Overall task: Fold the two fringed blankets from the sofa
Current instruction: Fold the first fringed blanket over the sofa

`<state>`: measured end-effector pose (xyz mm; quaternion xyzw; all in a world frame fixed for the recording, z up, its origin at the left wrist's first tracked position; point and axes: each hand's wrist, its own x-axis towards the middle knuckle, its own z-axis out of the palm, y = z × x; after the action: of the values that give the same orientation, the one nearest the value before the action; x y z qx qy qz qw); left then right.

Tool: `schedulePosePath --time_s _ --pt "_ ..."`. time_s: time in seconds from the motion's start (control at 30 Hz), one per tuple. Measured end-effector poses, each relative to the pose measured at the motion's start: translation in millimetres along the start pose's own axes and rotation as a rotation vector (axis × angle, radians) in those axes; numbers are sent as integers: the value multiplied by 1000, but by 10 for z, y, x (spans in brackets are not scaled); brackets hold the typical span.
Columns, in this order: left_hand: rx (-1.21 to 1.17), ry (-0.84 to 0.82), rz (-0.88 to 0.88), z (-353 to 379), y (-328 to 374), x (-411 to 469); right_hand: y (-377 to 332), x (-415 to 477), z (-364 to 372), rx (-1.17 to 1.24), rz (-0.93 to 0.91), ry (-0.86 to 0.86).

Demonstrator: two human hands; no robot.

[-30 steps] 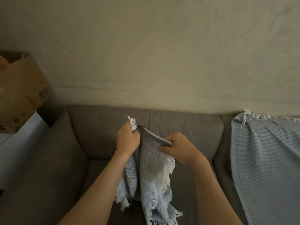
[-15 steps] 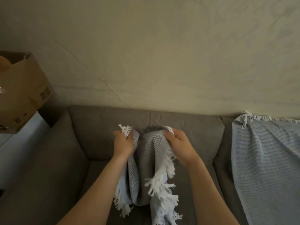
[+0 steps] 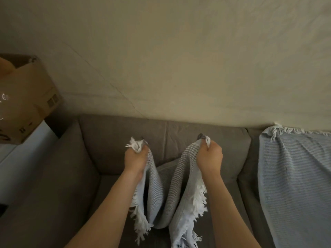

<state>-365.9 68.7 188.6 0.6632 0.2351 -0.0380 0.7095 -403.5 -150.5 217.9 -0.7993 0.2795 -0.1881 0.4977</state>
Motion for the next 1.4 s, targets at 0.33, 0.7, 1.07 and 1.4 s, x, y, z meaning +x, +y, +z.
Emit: schedulePosePath --time_s 0.33,0.7,1.07,1.4 --pt "446 -308 354 203 135 -212 -159 -334 367 -257 -420 -229" --pt "509 -406 306 195 208 -267 -200 -366 330 -37 -367 -167" --pt "516 -419 233 186 377 -365 -247 -307 219 -51 -278 -388" --pt "473 -484 59 210 340 -394 -276 -394 137 -150 -338 -632"
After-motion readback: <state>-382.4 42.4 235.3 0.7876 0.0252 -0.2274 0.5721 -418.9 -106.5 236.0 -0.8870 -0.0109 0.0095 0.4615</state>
